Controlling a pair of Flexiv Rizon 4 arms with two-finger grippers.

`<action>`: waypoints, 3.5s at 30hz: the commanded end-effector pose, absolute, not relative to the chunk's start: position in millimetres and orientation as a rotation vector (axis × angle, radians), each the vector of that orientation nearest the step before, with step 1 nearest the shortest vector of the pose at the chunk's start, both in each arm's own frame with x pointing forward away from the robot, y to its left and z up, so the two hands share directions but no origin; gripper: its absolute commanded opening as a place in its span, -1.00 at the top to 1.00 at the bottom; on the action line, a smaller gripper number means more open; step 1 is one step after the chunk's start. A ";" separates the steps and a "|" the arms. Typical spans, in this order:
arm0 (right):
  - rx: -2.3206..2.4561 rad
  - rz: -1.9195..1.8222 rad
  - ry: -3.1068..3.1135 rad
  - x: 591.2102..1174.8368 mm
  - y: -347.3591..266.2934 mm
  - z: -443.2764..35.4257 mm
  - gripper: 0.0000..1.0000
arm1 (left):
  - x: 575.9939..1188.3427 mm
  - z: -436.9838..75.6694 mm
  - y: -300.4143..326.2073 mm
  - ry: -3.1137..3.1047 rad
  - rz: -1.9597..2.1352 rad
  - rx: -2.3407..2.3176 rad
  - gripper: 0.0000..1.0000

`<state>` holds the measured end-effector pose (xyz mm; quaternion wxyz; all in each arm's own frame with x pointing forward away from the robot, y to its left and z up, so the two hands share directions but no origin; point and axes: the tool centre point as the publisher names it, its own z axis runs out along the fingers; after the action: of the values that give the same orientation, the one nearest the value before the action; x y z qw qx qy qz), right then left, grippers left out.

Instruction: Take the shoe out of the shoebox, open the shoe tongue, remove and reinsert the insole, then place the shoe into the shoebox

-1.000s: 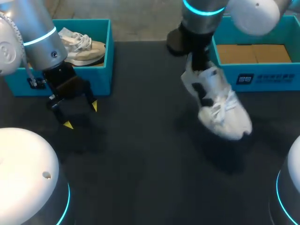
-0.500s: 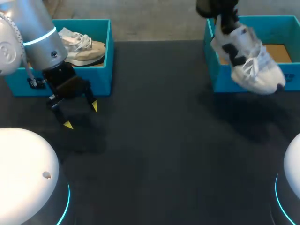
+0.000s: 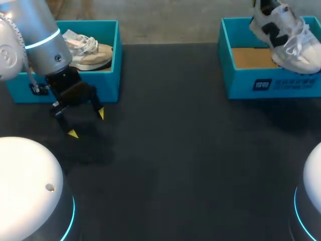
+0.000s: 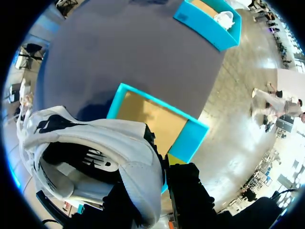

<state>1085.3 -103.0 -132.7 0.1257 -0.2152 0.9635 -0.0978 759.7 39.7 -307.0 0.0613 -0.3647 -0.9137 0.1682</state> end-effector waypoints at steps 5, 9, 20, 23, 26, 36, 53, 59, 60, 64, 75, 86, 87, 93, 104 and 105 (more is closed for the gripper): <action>-0.527 -0.256 2.866 1092.9 -146.4 -135.6 1.00 | 758.7 -306.8 40.2 -2.766 0.505 -1.104 -1.00; -0.468 -0.246 2.900 1099.8 -168.9 -134.1 1.00 | 758.7 -306.8 40.2 -2.766 0.505 -1.104 -1.00; 0.488 -0.129 2.942 1069.8 -222.3 -151.3 1.00 | 758.7 -306.8 40.2 -2.766 0.505 -1.104 -1.00; 0.711 -0.121 2.893 1056.7 -237.1 -155.8 1.00 | 758.7 -306.8 40.2 -2.766 0.505 -1.104 -1.00; 1.012 -0.124 2.781 1040.7 -253.6 -154.7 1.00 | 758.7 -306.8 40.2 -2.766 0.505 -1.104 -1.00; 1.242 -0.066 2.633 1023.9 -265.2 -151.8 1.00 | 758.7 -306.8 40.2 -2.766 0.505 -1.104 -1.00; 1.582 0.007 2.429 1035.6 -276.7 -145.7 1.00 | 758.7 -306.8 40.2 -2.766 0.505 -1.104 -1.00; 1.753 -0.027 2.337 1039.0 -283.2 -151.5 1.00 | 758.7 -306.8 40.2 -2.766 0.505 -1.104 -1.00; 1.789 -0.035 2.311 1039.4 -284.1 -153.7 1.00 | 758.7 -306.8 40.2 -2.766 0.505 -1.104 -1.00; 1.913 -0.049 2.224 1041.2 -287.2 -164.5 1.00 | 758.7 -306.8 40.2 -2.766 0.505 -1.104 -1.00; 2.055 -0.009 2.134 1039.6 -290.3 -183.2 1.00 | 758.7 -306.8 40.2 -2.766 0.505 -1.104 -1.00; 2.121 -0.019 2.101 1037.3 -292.5 -212.1 1.00 | 758.7 -306.8 40.2 -2.766 0.505 -1.104 -1.00; 2.121 -0.015 2.100 1037.6 -292.5 -213.9 1.00 | 758.7 -306.8 40.2 -2.766 0.505 -1.104 -1.00; 2.090 -0.019 2.109 1045.5 -296.5 -223.3 1.00 | 758.7 -306.8 40.2 -2.766 0.505 -1.104 -1.00; 2.054 -0.018 2.131 1059.4 -308.9 -222.1 1.00 | 758.7 -306.8 40.2 -2.766 0.505 -1.104 -1.00; 2.051 -0.020 2.132 1060.1 -309.1 -221.8 1.00 | 758.7 -306.8 40.2 -2.766 0.505 -1.104 -1.00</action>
<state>1056.3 -308.9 -224.5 0.0942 0.6906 0.7171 -0.0043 759.7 39.8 -307.0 0.0613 -0.3647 -0.9138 0.1682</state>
